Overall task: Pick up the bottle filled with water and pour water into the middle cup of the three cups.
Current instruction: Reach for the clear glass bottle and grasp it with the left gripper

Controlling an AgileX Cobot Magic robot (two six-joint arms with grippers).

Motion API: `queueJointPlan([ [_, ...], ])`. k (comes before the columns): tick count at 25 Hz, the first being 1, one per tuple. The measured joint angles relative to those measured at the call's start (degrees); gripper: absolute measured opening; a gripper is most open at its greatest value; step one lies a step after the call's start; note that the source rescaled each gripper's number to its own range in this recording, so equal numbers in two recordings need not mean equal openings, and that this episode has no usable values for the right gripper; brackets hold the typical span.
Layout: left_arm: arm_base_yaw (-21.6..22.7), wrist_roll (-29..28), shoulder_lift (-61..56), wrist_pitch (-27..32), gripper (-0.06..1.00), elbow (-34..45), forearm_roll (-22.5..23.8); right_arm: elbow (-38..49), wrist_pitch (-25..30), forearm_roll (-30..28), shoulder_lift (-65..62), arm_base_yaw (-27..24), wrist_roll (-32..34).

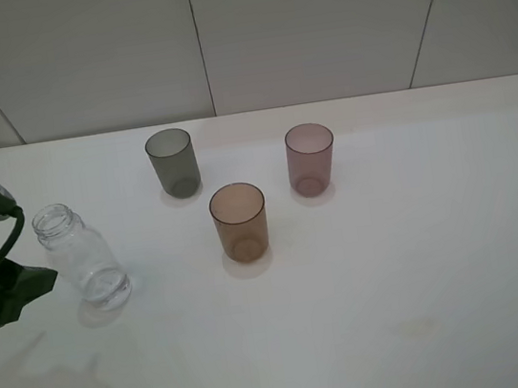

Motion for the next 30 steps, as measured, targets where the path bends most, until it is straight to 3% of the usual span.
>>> queueJointPlan([
  [5,0.0,2.0,0.1,-9.1,0.83,4.2,-1.2,0.0,0.0,0.0,0.0,0.0,0.0],
  [12,-2.0,2.2,5.2,-12.3,0.83,5.8,-3.8,0.0,0.0,0.0,0.0,0.0,0.0],
  [17,-5.2,2.2,9.1,-18.1,0.83,5.8,-4.3,0.0,0.0,0.0,0.0,0.0,0.0],
  [30,-5.7,3.1,18.8,-29.4,0.83,5.9,-4.2,0.0,0.0,0.0,0.0,0.0,0.0],
])
